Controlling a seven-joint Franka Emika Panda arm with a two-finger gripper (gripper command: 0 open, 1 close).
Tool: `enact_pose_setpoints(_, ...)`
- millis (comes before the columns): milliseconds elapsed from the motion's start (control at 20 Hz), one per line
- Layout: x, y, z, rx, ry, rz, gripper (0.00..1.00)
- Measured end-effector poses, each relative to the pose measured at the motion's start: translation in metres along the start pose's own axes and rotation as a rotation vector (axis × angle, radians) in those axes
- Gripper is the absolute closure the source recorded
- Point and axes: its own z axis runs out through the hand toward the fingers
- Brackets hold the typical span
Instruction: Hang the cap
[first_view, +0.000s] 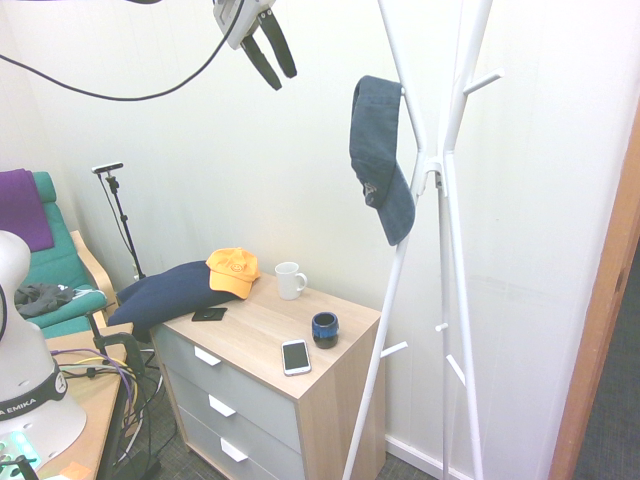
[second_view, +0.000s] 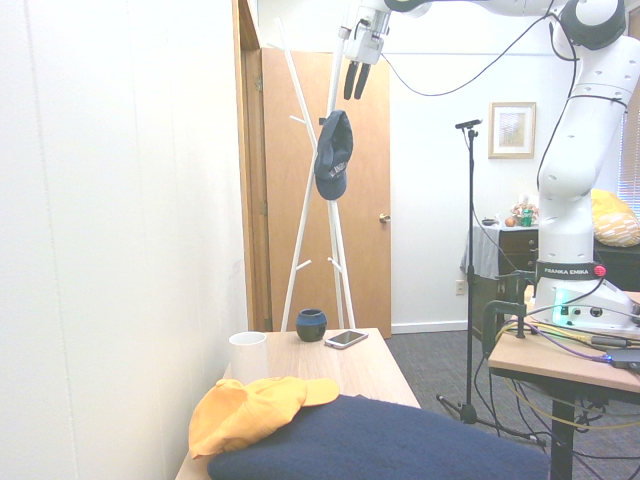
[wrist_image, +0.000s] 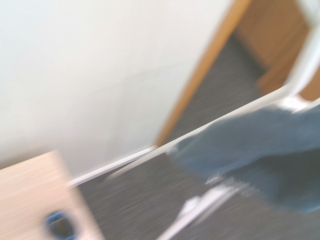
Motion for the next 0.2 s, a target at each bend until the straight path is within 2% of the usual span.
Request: enact_pose_setpoints(200, -0.018, -0.001, 0.016, 0.05, -0.24, 0.009, 0.0)
